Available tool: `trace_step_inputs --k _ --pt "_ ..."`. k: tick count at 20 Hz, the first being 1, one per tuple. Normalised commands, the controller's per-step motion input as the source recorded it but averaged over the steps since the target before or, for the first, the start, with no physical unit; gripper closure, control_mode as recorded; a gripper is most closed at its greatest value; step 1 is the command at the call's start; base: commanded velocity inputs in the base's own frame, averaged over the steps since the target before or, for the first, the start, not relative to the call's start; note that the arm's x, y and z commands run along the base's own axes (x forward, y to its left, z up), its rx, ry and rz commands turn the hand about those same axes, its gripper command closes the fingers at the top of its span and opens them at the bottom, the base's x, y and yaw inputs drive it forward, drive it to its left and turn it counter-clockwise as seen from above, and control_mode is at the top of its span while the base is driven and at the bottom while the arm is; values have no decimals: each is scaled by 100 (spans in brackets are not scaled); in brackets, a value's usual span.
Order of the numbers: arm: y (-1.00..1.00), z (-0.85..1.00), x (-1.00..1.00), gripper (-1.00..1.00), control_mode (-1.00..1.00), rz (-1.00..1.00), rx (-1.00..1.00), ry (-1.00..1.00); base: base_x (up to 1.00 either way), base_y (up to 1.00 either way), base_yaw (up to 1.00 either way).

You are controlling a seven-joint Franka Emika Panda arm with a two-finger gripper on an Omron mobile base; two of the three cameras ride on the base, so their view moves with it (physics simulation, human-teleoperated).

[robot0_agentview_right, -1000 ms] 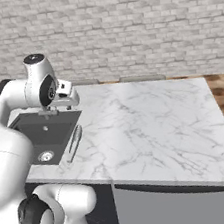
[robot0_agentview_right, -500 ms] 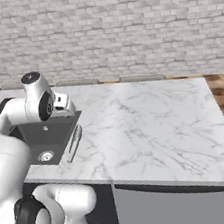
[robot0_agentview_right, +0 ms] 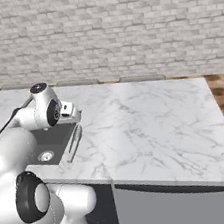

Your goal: Pick up the tongs from the counter and place them near the plate next to the oven.

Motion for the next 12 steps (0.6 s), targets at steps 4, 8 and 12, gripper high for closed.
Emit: trace_step_inputs --k 4,8,12 --pt "0 -59 49 -100 -100 0 0 7 0 0 0" --pt "0 -62 56 -100 -100 0 2 9 0 0 0" --pt "0 -46 55 -100 -100 0 1 8 0 0 0"
